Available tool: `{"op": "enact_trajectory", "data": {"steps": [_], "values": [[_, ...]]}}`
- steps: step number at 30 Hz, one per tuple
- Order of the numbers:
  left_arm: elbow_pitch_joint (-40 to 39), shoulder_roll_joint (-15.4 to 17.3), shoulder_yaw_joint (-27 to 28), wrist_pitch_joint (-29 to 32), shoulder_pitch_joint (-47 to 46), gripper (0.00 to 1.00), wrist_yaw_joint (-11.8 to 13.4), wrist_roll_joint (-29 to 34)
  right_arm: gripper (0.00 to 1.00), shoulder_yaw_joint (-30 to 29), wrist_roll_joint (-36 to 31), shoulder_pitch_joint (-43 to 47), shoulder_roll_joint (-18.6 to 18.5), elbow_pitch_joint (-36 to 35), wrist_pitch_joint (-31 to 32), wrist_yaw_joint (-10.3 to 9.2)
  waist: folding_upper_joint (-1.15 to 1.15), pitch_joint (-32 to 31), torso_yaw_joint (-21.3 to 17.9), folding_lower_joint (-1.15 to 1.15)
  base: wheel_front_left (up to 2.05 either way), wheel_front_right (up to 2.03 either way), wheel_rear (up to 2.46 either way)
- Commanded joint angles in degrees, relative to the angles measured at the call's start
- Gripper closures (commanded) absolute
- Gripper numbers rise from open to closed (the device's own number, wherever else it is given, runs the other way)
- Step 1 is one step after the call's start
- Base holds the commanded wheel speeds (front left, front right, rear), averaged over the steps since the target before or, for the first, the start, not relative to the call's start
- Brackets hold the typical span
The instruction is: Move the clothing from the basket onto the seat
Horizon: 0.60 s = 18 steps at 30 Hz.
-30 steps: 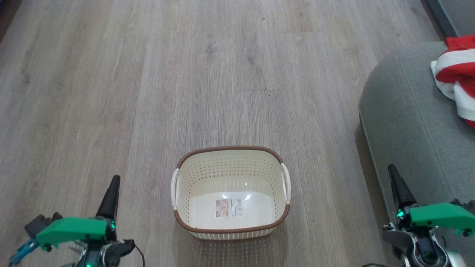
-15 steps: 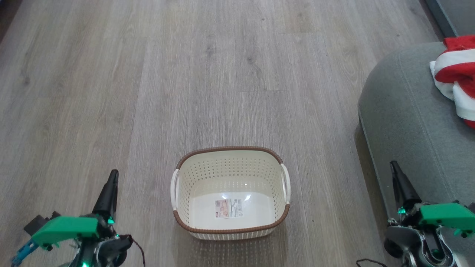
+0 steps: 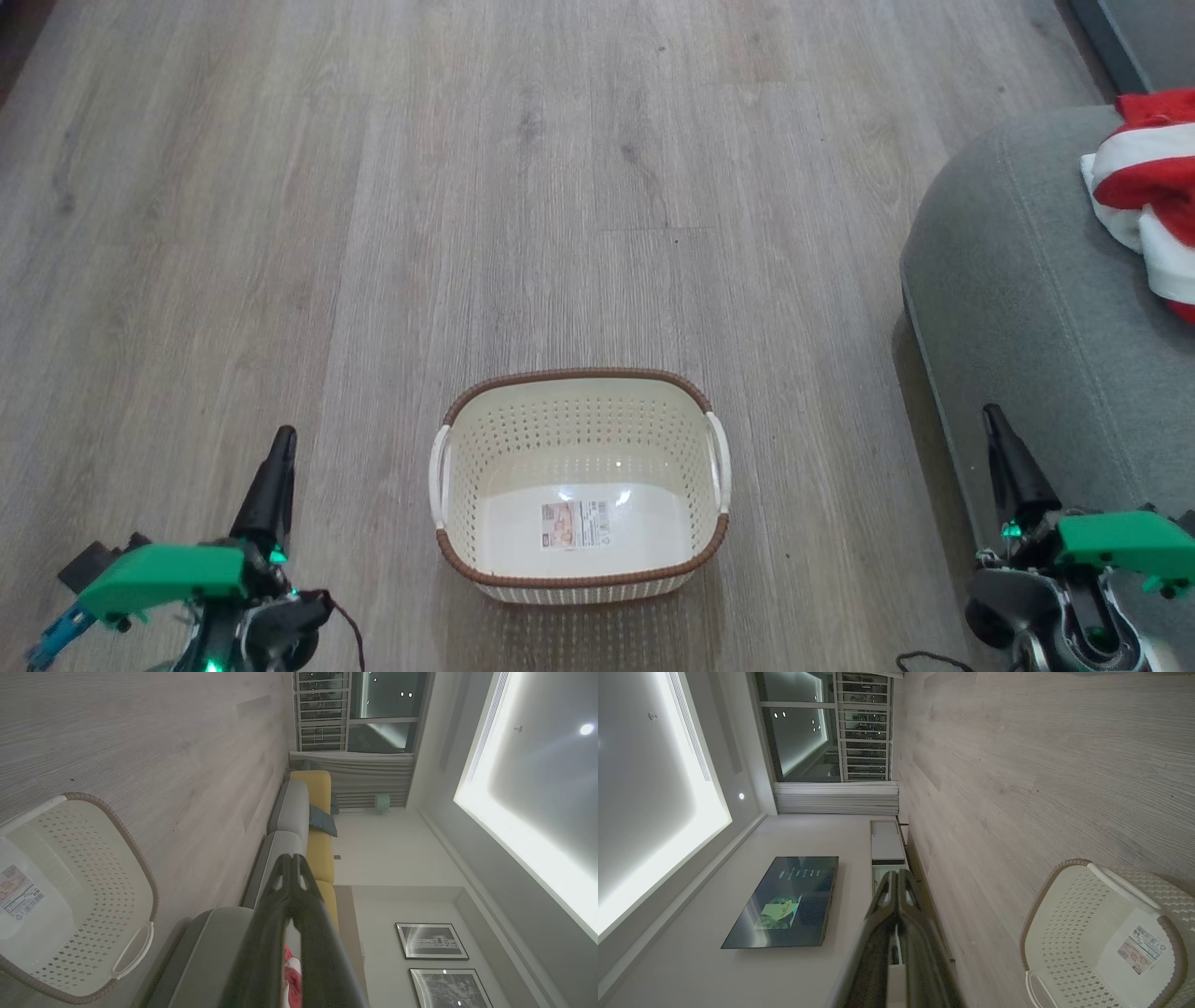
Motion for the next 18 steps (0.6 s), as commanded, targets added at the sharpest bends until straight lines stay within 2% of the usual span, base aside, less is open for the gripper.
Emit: {"op": "enact_trajectory", "data": {"steps": [1, 18], "values": [[-1.97, 0.43, 2.01, 0.44, -2.87, 1.0, -0.53, -0.33, 1.0, 1.0, 0.33, -3.23, -0.18, -2.23, 0.35, -0.01, 0.0, 0.0, 0.0, 0.0, 0.0, 0.0, 0.0], [-1.98, 0.43, 2.01, 0.44, -2.87, 1.0, -0.53, -0.33, 1.0, 1.01, 0.33, -3.23, -0.18, -2.23, 0.34, -0.01, 0.0, 0.0, 0.0, 0.0, 0.0, 0.0, 0.0]]}}
